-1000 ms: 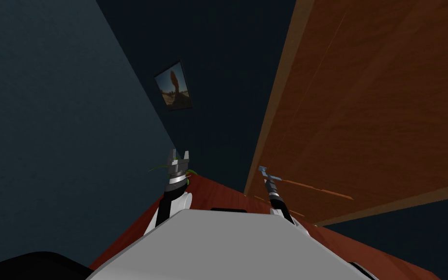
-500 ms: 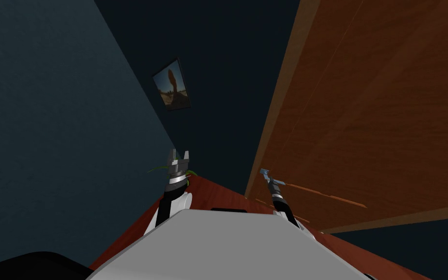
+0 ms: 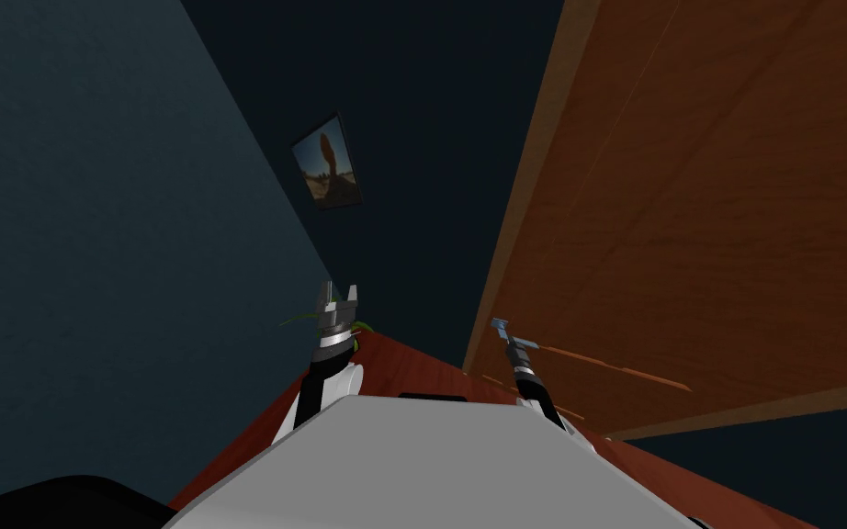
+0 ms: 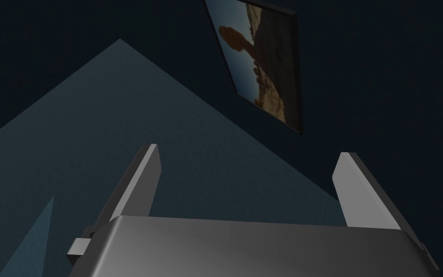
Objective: Pull the door open
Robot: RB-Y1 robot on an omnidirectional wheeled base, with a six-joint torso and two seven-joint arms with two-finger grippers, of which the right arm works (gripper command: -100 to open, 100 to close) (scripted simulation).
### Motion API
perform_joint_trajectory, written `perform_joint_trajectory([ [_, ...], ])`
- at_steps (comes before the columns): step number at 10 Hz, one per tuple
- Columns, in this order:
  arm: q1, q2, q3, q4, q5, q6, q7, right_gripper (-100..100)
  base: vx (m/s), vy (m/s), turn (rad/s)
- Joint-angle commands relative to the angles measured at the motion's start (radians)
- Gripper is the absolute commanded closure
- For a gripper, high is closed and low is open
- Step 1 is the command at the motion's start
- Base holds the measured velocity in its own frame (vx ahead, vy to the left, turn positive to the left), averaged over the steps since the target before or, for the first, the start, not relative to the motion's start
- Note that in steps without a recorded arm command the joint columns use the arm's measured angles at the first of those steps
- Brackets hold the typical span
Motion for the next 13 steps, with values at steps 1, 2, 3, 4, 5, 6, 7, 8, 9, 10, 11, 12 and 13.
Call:
perform_joint_trajectory([
  [1,0.007,-0.011,0.016,-0.004,0.007,-0.007,-0.017,100,-0.129,-0.02,0.103],
  [2,0.009,-0.015,0.02,-0.005,0.008,-0.008,-0.021,100,-0.183,-0.023,0.108],
  [3,0.013,-0.021,0.029,-0.007,0.012,-0.012,-0.031,100,-0.186,-0.023,0.104],
  [4,0.018,-0.029,0.039,-0.01,0.017,-0.017,-0.042,100,-0.209,-0.037,0.123],
  [5,0.023,-0.037,0.05,-0.012,0.021,-0.021,-0.054,100,-0.185,-0.033,0.121],
  [6,0.028,-0.044,0.061,-0.015,0.026,-0.026,-0.065,100,-0.204,-0.055,0.117],
  [7,0.032,-0.052,0.071,-0.017,0.03,-0.03,-0.076,100,-0.221,-0.052,0.119],
  [8,0.038,-0.061,0.084,-0.02,0.036,-0.035,-0.089,100,-0.224,-0.031,0.114],
  [9,0.041,-0.066,0.09,-0.022,0.038,-0.038,-0.097,100,-0.219,-0.028,0.082],
  [10,0.039,-0.062,0.085,-0.021,0.036,-0.035,-0.09,100,-0.096,-0.01,0.018],
  [11,0.056,-0.076,0.106,-0.025,0.042,-0.051,-0.109,100,-0.146,-0.017,0.131],
  [12,0.06,-0.08,0.111,-0.026,0.043,-0.055,-0.113,100,-0.209,-0.057,0.119],
  [13,0.072,-0.093,0.127,-0.031,0.046,-0.07,-0.128,100,-0.219,-0.059,0.149],
])
